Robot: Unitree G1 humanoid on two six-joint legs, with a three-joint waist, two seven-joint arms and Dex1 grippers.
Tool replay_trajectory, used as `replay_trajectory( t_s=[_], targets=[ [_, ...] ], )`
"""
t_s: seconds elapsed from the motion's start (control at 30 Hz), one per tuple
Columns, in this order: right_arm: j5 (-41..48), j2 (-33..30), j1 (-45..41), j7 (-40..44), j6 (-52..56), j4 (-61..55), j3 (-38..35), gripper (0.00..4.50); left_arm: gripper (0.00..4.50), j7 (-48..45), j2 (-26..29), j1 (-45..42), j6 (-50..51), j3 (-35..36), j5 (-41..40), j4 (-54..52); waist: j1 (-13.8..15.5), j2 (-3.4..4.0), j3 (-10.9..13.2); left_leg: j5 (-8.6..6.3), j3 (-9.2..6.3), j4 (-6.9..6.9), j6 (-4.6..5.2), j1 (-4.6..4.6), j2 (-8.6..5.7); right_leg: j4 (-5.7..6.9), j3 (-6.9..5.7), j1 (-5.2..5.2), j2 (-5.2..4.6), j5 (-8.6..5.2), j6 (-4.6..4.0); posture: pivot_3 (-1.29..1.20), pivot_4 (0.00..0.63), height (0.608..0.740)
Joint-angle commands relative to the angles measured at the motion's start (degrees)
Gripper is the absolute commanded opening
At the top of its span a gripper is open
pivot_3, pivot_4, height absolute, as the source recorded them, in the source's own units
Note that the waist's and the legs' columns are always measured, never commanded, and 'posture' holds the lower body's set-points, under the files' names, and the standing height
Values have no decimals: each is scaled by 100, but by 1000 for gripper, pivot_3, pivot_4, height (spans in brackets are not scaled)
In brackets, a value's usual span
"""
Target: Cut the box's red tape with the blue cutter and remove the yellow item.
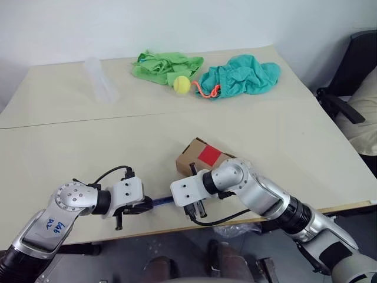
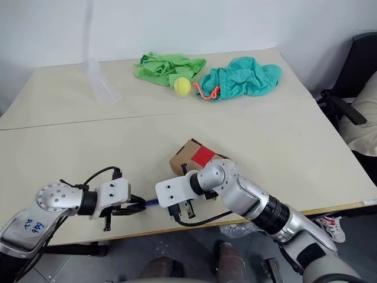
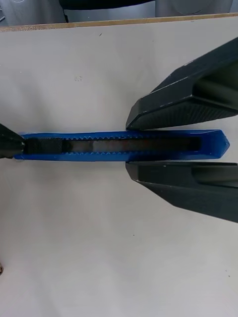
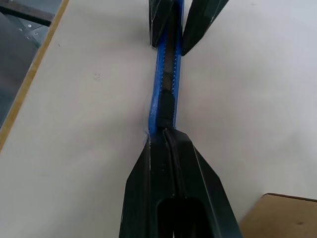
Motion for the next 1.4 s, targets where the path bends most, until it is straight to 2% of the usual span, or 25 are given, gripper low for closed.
replay_trajectory(
  t_s=[0.03,0.3,0.4,0.43,0.97,1.07,1.17,1.4],
  targets=[
    [-151,50,-24,-8,-117,143,32,0,1039,122,123,222,264,-159,273,244,-3,0,0,0,0,0,0,1,0,0,0,0,0,0,0,0,150,740],
    [-186,201,1,37,-137,149,43,0,1039,124,100,177,287,-175,271,239,-4,0,0,1,1,-6,-2,3,0,0,1,0,-1,-1,-1,0,150,740],
    [-194,211,6,61,-117,94,19,0,464,117,98,154,307,-191,269,239,-3,0,0,1,0,-6,-2,3,0,0,1,0,-1,-1,-2,0,150,740],
    [-196,205,7,72,-110,69,7,0,395,122,92,145,304,-194,270,239,-2,0,0,1,1,-6,-2,2,0,0,1,-1,-1,-1,-2,0,150,740],
    [-116,-126,112,206,347,-773,-301,0,395,300,53,231,678,-357,258,-85,4,0,0,3,1,-33,-6,0,-2,-19,-3,-2,4,-1,-2,0,150,740],
    [-126,-151,129,208,344,-761,-330,0,395,170,58,227,455,-342,163,-139,6,0,0,4,2,-34,-6,0,-3,-19,-3,-2,5,-2,-2,0,150,740],
    [-127,-177,130,200,348,-735,-366,0,1024,147,32,220,516,-270,54,-176,7,-2,1,4,2,-35,-6,-1,-3,-21,-4,-3,5,-1,-2,0,150,740],
    [-86,-236,138,178,363,-685,-450,0,3048,298,-3,422,820,-116,-69,-524,-17,-2,1,4,7,-61,-6,-5,-3,-22,-6,-5,33,-2,1,0,150,740]
  ],
)
